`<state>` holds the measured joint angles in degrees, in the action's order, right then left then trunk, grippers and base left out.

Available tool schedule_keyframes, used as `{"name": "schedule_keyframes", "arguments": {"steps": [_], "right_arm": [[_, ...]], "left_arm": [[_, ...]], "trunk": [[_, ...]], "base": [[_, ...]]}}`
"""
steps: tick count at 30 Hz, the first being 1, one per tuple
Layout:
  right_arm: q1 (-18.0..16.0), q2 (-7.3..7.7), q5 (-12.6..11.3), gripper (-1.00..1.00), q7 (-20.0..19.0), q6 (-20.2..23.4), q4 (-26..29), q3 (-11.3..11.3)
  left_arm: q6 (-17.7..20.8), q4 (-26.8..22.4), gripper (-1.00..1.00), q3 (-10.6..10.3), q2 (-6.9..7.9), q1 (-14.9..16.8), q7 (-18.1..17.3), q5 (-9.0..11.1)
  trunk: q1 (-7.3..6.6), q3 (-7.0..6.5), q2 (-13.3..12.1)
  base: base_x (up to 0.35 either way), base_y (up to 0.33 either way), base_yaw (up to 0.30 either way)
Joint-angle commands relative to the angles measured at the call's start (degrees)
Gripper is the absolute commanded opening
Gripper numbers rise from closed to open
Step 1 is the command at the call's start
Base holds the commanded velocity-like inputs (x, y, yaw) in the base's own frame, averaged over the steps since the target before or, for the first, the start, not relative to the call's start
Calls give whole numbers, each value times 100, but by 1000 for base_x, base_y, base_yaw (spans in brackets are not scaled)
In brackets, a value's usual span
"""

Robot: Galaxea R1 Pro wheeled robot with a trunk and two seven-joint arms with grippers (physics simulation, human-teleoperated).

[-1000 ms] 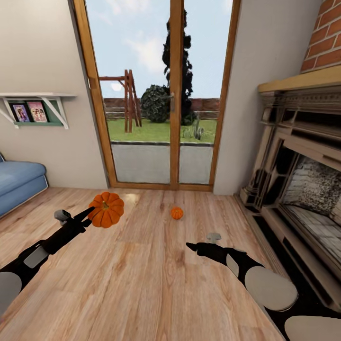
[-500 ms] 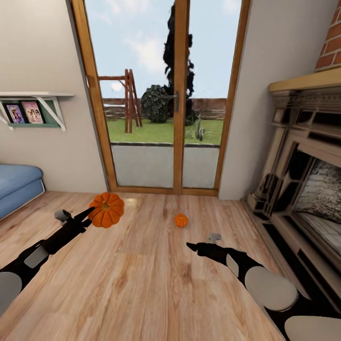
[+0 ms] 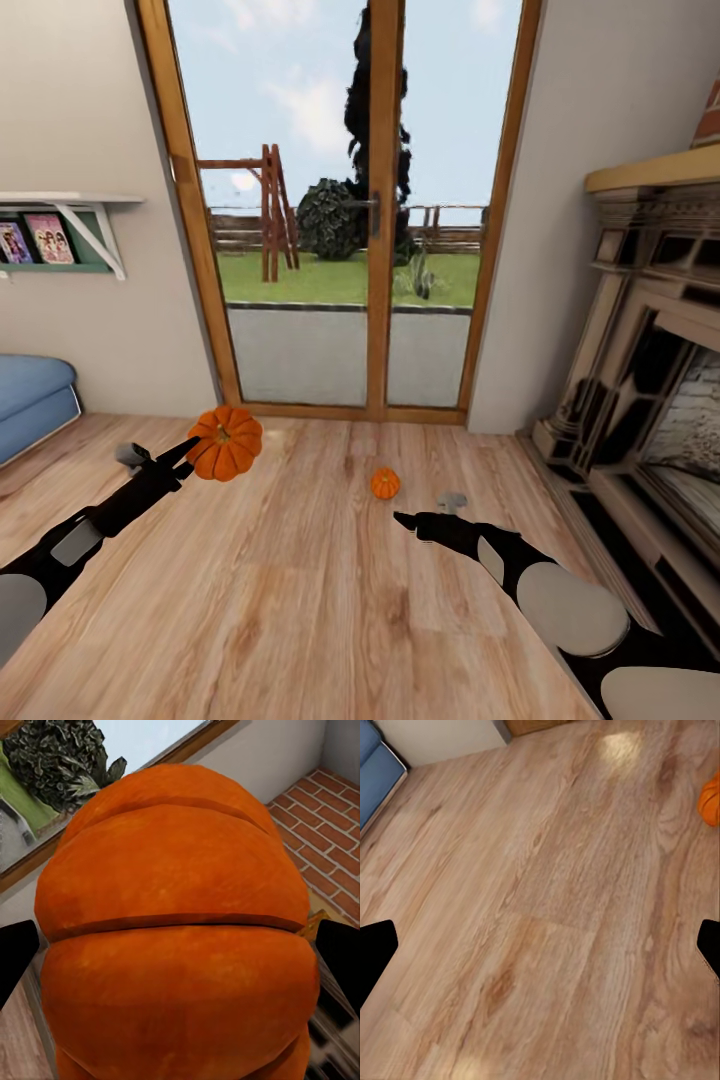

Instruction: Place each of the two pumpkins and all three candles from the living room inside a cabinet in the living room (use any cabinet), then make sure every cabinet is closed, and position the cauldron so it is next to a table in the living room.

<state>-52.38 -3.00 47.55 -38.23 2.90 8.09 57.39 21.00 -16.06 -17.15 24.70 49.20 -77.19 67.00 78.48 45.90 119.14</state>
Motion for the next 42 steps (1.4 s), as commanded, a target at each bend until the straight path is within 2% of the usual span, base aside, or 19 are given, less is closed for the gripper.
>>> {"name": "schedule_keyframes", "arguments": {"steps": [1, 13, 42], "right_arm": [[2, 0, 0, 100, 0, 0, 0, 0], [3, 1, 0, 100, 0, -3, 0, 0], [0, 1, 0, 100, 4, -1, 0, 0]], "left_arm": [[1, -3, -100, 33, 0, 2, -3, 6], [-7, -3, -100, 37, 0, -2, -26, 6], [-17, -3, -100, 34, 0, -7, -41, 10]], "trunk": [[0, 0, 0], [0, 0, 0], [0, 0, 0]], "base": [[329, 0, 0], [281, 0, 0], [5, 0, 0]]}}
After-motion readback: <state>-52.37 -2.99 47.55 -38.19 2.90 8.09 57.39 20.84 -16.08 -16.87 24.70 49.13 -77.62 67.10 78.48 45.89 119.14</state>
